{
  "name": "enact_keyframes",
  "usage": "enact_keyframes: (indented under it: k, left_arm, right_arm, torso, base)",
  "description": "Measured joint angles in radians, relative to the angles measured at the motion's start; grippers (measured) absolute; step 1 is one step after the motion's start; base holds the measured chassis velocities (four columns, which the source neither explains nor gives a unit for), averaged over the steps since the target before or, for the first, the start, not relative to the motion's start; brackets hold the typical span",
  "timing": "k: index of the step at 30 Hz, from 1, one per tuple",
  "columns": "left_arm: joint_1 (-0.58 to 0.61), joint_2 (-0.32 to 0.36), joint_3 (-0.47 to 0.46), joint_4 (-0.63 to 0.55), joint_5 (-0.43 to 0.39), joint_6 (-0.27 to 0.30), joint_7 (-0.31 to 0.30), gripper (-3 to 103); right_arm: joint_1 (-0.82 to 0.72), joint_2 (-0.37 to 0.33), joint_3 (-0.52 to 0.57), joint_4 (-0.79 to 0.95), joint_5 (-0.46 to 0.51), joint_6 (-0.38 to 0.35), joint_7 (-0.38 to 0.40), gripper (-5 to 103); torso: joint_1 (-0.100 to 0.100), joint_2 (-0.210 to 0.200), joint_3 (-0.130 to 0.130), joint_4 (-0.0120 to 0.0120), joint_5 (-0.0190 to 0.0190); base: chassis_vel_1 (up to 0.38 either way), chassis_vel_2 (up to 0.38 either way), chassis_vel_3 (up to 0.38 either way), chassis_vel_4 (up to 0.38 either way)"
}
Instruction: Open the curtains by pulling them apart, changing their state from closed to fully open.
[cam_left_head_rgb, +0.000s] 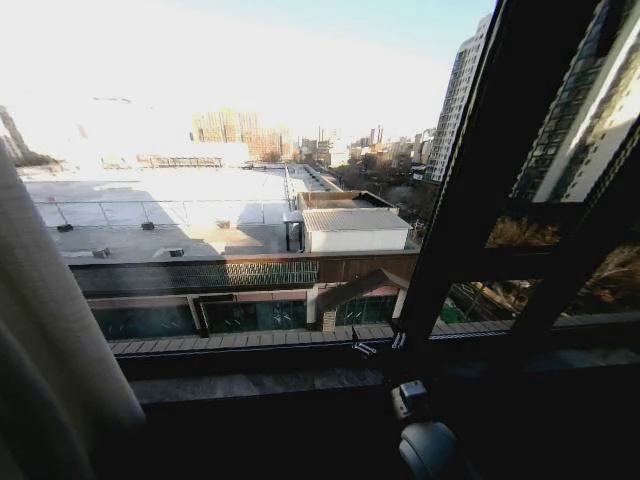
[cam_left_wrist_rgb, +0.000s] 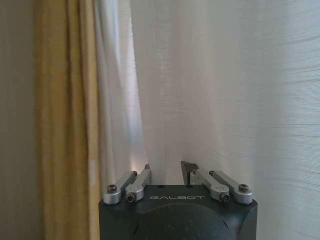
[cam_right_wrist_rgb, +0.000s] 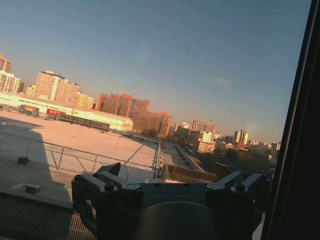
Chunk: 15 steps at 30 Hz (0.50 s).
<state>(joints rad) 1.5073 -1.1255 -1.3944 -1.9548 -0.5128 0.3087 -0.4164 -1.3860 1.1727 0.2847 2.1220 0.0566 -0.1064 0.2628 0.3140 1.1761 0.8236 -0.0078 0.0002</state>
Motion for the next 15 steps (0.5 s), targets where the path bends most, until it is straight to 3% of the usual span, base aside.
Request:
enact_keyframes:
  k: [2,3,6,10,13,15]
  left_arm:
    - [0.032,-0.038,0.044,-0.089,-0.01,0.006,0.082,32]
    - [0.032,-0.038,0.044,-0.089,-0.01,0.006,0.082,32]
    - [0.053,-0.079,0.138,-0.215,-0.024,0.034,0.179,48]
    - [0.068,-0.114,0.198,-0.291,-0.026,0.059,0.201,54]
    - [0.088,-0.162,0.29,-0.379,-0.018,0.092,0.2,70]
    - [0.093,-0.173,0.312,-0.397,-0.015,0.101,0.198,76]
  right_arm:
    - [-0.006,-0.001,0.004,0.005,0.0,0.0,0.0,100]
    - [-0.006,-0.001,0.004,0.005,0.0,0.0,0.0,100]
    - [-0.033,0.001,0.028,0.028,0.0,0.0,0.004,100]
    - [-0.037,0.002,0.034,0.035,0.0,0.0,0.007,100]
    - [-0.037,0.002,0.035,0.038,0.006,0.0,0.009,100]
    - [-0.036,0.002,0.037,0.038,0.01,0.0,0.01,100]
  torso:
    - [0.0,0.0,0.0,0.0005,0.0002]
    - [0.0,0.0,0.0,0.0005,0.0002]
    - [0.0,0.0,0.0,-0.0004,0.0]
    - [0.0,0.0,0.0,-0.0002,0.0002]
    - [0.0,0.0,0.0,0.0002,0.0004]
    - [0.0,0.0,0.0,0.0001,0.0005]
  base:
    - [0.0,0.0,0.0,0.0]
    - [0.0,0.0,0.0,0.0]
    - [0.0,0.0,0.0,0.0]
    - [0.0,0.0,0.0,0.0]
    - [0.0,0.0,0.0,0.0]
    - [0.0,0.0,0.0,0.0]
